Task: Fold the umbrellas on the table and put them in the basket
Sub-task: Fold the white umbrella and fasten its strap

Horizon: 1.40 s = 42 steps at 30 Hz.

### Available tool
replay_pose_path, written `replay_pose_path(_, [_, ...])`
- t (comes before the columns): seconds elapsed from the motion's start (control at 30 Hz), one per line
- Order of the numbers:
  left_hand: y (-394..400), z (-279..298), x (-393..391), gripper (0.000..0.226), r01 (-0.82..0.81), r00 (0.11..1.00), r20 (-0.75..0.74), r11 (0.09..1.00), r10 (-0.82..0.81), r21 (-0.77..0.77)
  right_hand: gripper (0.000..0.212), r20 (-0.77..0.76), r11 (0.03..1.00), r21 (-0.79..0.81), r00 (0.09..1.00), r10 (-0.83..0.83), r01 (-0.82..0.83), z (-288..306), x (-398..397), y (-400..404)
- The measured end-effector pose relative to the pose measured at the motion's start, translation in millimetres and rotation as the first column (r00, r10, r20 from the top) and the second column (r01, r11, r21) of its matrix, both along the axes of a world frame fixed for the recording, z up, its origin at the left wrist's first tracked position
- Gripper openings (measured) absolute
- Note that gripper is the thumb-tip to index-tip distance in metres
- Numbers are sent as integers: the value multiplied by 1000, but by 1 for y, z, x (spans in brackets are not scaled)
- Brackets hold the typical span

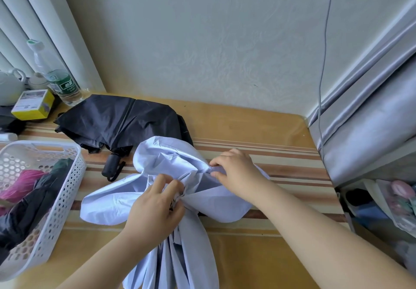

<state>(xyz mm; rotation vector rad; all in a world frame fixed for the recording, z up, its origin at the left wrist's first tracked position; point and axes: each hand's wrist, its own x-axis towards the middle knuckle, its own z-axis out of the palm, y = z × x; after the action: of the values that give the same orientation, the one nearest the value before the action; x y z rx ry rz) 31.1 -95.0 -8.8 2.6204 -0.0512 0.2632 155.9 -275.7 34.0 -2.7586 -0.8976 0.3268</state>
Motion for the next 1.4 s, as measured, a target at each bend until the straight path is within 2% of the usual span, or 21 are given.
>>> replay_pose_path(0.13, [2,1,1,23,52,999,9,999,-52,13,22,92,996,90,996,14,-23,2,-2,21])
replay_pose_path(0.2, [3,2,2,27,48,999,-2,999,-48,-14,15,138,972,184,983,125,-149,4,-8,27])
replay_pose_path(0.23, [3,2,2,29,39,999,-16,999,-39,-25,18,163,956,190,967,194,-224,3,-12,29])
replay_pose_path(0.3, [2,2,2,35,16,999,-34,999,-18,-43,33,136,954,34,947,292,-299,0,-17,32])
replay_pose_path(0.37, [1,1,2,40,-10,999,-38,999,9,-49,28,60,953,-122,956,288,-279,-1,-18,33])
replay_pose_path(0.43, [2,-2,3,43,-57,998,-31,997,56,-42,9,38,956,-132,962,269,-262,-3,-19,32])
replay_pose_path(0.53, [5,-5,7,43,-170,984,-62,981,165,-90,11,6,963,-93,968,253,-251,-5,-25,22])
replay_pose_path(0.6, [6,-6,9,42,-201,979,-61,975,195,-97,2,-32,968,-113,974,224,-226,-4,-28,15])
replay_pose_path(0.67, [6,-6,10,44,-181,983,-41,981,179,-68,17,-49,974,-130,982,182,-186,-3,-29,11])
replay_pose_path(0.73, [5,-4,10,42,-146,989,-41,988,144,-46,19,-43,972,-129,980,193,-197,-4,-28,11])
replay_pose_path(0.8, [6,0,9,36,-99,994,-43,995,98,-18,16,11,979,-52,980,199,-199,-3,-30,12])
replay_pose_path(0.87, [7,1,8,30,-58,998,-30,998,58,10,23,32,972,60,974,224,-226,-4,-30,10])
replay_pose_path(0.97, [7,-1,8,21,-32,999,-21,999,32,6,38,-51,962,108,965,256,-249,-8,-31,11])
replay_pose_path(1.03, [7,-4,9,17,-37,999,-17,999,37,-6,31,-150,976,119,969,198,-181,-10,-32,14])
replay_pose_path(1.1, [9,-5,9,20,-49,999,-22,999,49,-7,24,-238,976,202,963,126,-78,-12,-33,18])
replay_pose_path(1.2, [13,-5,9,28,-94,995,-19,996,94,2,15,-256,942,332,966,41,48,-12,-31,17])
replay_pose_path(1.4, [12,-1,9,28,-89,996,-8,996,89,7,22,-325,958,278,945,30,65,-14,-27,16])
